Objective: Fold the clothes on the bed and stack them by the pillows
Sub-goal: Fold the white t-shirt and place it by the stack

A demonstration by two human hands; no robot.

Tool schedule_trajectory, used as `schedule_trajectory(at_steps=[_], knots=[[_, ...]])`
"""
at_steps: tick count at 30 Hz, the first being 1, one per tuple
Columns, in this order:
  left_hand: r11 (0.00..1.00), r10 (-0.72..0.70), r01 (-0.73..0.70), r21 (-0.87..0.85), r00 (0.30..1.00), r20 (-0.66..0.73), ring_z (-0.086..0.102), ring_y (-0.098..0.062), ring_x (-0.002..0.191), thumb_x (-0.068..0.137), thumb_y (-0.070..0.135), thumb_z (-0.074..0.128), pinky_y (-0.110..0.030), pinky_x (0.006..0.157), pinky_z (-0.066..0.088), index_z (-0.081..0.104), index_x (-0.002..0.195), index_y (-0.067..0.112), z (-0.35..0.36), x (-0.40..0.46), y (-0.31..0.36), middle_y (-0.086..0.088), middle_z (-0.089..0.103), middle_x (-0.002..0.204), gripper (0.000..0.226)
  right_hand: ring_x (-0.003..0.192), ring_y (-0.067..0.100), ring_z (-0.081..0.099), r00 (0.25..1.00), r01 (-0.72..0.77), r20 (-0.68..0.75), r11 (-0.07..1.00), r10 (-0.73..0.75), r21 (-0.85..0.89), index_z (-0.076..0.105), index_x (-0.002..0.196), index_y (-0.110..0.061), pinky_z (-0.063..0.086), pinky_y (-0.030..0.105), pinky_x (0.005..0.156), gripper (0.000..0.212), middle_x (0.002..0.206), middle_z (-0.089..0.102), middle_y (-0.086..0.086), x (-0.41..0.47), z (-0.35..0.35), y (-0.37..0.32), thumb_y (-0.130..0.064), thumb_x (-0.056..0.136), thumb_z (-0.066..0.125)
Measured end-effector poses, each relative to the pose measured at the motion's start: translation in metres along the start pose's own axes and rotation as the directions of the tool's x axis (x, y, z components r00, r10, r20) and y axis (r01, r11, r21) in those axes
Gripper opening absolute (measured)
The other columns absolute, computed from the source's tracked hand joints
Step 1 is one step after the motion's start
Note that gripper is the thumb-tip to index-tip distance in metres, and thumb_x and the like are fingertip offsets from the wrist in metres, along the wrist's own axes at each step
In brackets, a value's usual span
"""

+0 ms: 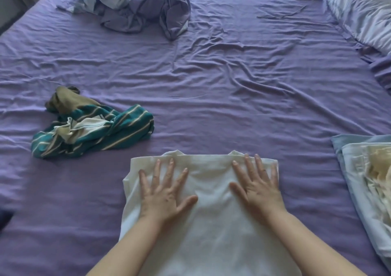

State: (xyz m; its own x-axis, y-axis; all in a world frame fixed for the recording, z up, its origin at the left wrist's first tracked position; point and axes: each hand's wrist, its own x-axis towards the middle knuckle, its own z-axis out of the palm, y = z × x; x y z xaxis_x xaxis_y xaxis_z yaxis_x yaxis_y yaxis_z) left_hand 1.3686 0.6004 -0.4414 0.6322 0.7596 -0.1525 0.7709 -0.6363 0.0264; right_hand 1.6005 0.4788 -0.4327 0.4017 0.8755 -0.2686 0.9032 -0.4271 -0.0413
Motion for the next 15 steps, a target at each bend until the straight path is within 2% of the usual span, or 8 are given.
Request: schedule_trajectory(at_steps=[2,4,6,8,9,10,13,15], knots=[[1.000,0.008,-0.008,0.002,0.999,0.043,-0.038,-0.025,0.135,0.068,0.085,-0.005,-0.060,0.102,-0.028,-0.023,0.133,0.053,0.003,0.003,-0.004,0.011,-0.033,0.147,0.075,0.141,0.018,-0.027,0.999,-0.029,0.044,1.000,0.029,-0.004,-0.025,0.135,-0.042,-0.027,0.049,0.105,0.062,0.156,-0.020,-0.006,0.006,0.003,0.004,-0.067,0.087,0.005],[1.000,-0.006,0.005,0.018,0.997,0.078,-0.042,-0.023,0.132,0.068,0.084,-0.007,-0.060,0.102,-0.028,-0.027,0.132,0.052,0.003,0.005,-0.002,0.010,-0.040,0.144,0.075,0.141,0.018,-0.025,0.998,-0.021,0.056,1.000,0.022,-0.015,-0.026,0.135,-0.041,-0.027,0.049,0.105,0.063,0.156,-0.019,-0.005,0.009,0.005,0.005,-0.066,0.089,0.009],[0.999,-0.044,0.042,0.023,0.995,0.090,-0.043,-0.023,0.130,0.073,0.081,-0.005,-0.059,0.102,-0.028,-0.024,0.138,0.045,0.004,0.003,0.005,0.006,-0.038,0.146,0.077,0.142,0.018,-0.024,0.997,0.007,0.075,1.000,-0.006,-0.005,-0.022,0.139,-0.039,-0.026,0.049,0.106,0.066,0.156,-0.020,-0.005,0.009,0.001,0.007,-0.068,0.087,0.005],[0.998,-0.067,0.068,-0.004,0.992,0.111,-0.039,-0.024,0.133,0.079,0.076,0.001,-0.057,0.103,-0.028,-0.014,0.147,0.037,0.001,-0.003,0.025,-0.001,-0.027,0.155,0.080,0.143,0.020,-0.021,0.995,0.043,0.088,0.999,-0.042,-0.007,-0.015,0.144,-0.039,-0.019,0.048,0.110,0.076,0.153,-0.023,-0.007,0.006,-0.005,0.012,-0.072,0.076,-0.011],[0.999,-0.039,0.044,-0.031,0.991,0.127,-0.033,-0.026,0.137,0.080,0.074,0.004,-0.057,0.105,-0.027,-0.007,0.150,0.034,-0.002,-0.009,0.040,-0.006,-0.018,0.158,0.081,0.144,0.021,-0.018,0.995,0.050,0.090,0.999,-0.049,-0.011,-0.011,0.146,-0.039,-0.014,0.047,0.113,0.081,0.151,-0.024,-0.008,0.003,-0.009,0.017,-0.074,0.073,-0.015],[0.999,0.015,-0.008,-0.052,0.990,0.139,-0.021,-0.029,0.143,0.081,0.073,0.008,-0.057,0.108,-0.022,0.003,0.151,0.031,-0.006,-0.018,0.058,-0.009,-0.007,0.159,0.082,0.144,0.022,-0.016,0.995,0.036,0.097,0.999,-0.035,-0.005,-0.007,0.147,-0.039,-0.008,0.044,0.115,0.080,0.152,-0.023,-0.007,-0.001,-0.013,0.022,-0.075,0.076,-0.009],[0.979,0.176,-0.156,-0.134,0.973,0.153,0.033,-0.033,0.138,0.077,0.069,0.032,-0.057,0.106,0.013,0.048,0.138,0.027,-0.014,-0.053,0.119,-0.013,0.040,0.148,0.076,0.145,0.020,-0.008,0.991,-0.040,0.131,0.995,0.028,0.090,0.005,0.149,-0.035,0.006,0.037,0.116,0.074,0.158,-0.010,0.000,-0.010,-0.023,0.039,-0.065,0.088,0.035],[0.964,0.210,-0.180,-0.195,0.967,0.145,0.038,-0.035,0.135,0.072,0.068,0.043,-0.057,0.103,0.018,0.054,0.131,0.034,-0.017,-0.068,0.152,-0.012,0.044,0.145,0.069,0.145,0.020,0.000,0.991,-0.053,0.126,0.985,0.033,0.163,0.010,0.149,-0.032,0.012,0.035,0.115,0.080,0.159,-0.007,0.002,-0.013,-0.029,0.048,-0.060,0.086,0.050]])
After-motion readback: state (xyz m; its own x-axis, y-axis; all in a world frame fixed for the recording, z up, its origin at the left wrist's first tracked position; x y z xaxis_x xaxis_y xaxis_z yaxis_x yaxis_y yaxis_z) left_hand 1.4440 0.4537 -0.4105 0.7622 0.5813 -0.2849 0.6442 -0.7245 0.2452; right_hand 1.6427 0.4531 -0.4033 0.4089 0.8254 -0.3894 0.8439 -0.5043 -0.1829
